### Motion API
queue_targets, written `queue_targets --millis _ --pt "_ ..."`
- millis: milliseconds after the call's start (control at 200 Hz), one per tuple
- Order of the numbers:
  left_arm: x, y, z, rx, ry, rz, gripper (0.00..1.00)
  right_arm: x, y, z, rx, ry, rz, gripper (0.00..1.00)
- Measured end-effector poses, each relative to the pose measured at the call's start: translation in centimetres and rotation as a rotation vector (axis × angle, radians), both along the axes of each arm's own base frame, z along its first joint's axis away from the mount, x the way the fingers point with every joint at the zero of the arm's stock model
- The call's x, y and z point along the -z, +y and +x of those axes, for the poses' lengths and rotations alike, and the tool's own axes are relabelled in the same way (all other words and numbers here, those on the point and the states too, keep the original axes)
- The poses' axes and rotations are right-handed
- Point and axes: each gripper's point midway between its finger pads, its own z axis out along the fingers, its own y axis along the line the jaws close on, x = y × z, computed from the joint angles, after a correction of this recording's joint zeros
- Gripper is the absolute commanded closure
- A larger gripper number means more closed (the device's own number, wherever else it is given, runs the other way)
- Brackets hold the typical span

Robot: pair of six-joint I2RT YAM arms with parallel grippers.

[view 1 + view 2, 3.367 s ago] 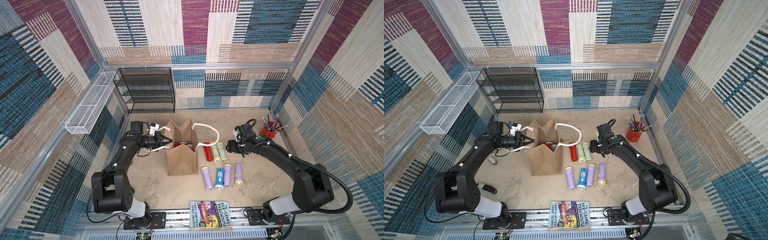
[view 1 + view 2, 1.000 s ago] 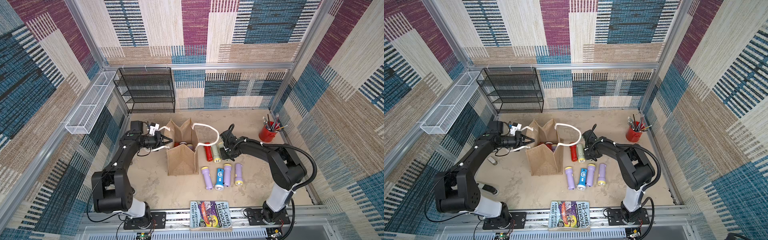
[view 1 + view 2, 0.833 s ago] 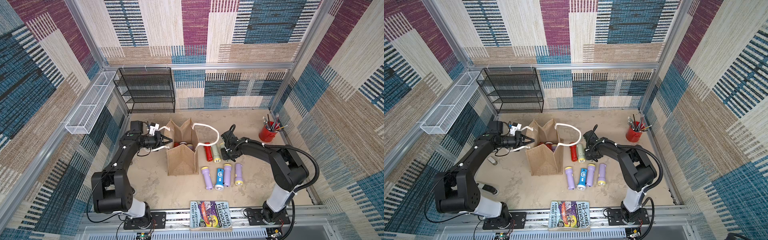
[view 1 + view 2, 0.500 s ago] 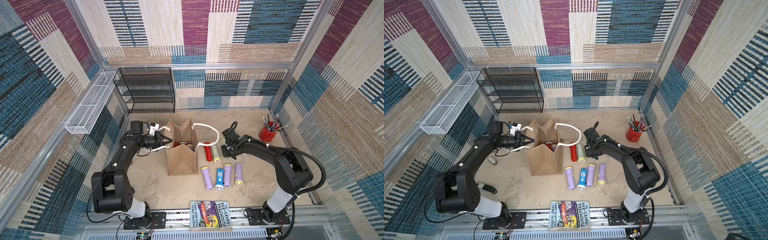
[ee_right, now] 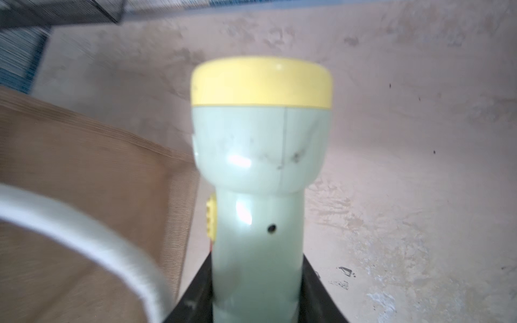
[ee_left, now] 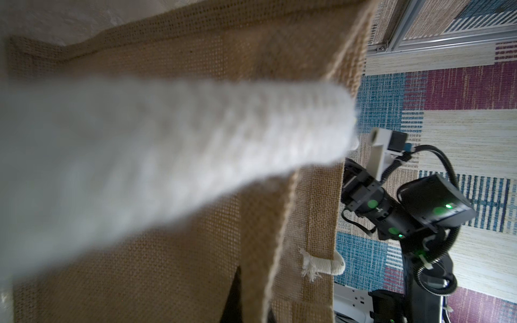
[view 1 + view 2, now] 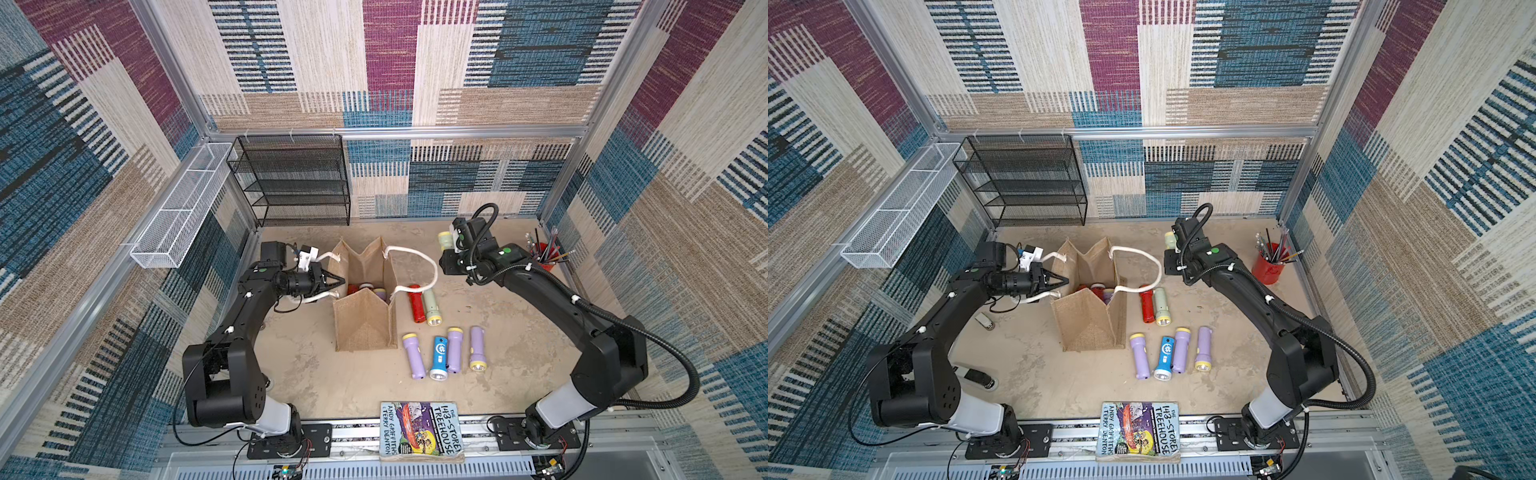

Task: Put the flashlights into the tote bags
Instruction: Place the flashlight in the canvas bag.

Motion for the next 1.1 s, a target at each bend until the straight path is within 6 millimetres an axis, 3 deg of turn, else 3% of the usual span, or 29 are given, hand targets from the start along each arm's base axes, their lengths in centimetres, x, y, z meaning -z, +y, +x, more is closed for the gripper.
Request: queue_targets --millis 120,245,315,386,556,751,901,1102 --pt "0.0 0.0 0.0 0.000 -0.001 0.001 0.97 -6.3 2.0 0.5 -0.035 -0.110 0.111 0.63" --pt "-0.2 0.0 -0.1 -0.001 -0.008 0.002 0.97 -11.8 5.9 -0.2 -0.137 -0.199 0.218 0.64" --pt "-0.3 0.0 -0.1 -0.001 -0.009 0.002 0.97 -13.4 8.8 -0.5 -0.206 -0.219 0.266 0.65" --pt "-0.3 0.0 -0.1 -0.001 -0.009 0.003 0.97 -13.8 11.9 -0.9 -0.282 -0.212 0.297 0.65" --pt "-0.3 0.0 -0.1 -0.001 -0.011 0.002 0.97 -11.7 19.5 -2.2 -0.460 -0.128 0.336 0.66" --pt "-0.4 0.0 -0.1 -0.001 -0.012 0.003 0.98 -7.8 24.8 -4.4 -0.590 -0.012 0.336 0.66" --pt "-0.7 0.0 -0.2 -0.002 -0.021 0.001 0.98 -3.6 26.3 -6.2 -0.643 0.093 0.292 0.67" --pt "-1.2 -0.1 -0.3 -0.005 -0.039 -0.012 0.98 1.8 25.2 -7.3 -0.636 0.218 0.225 0.67"
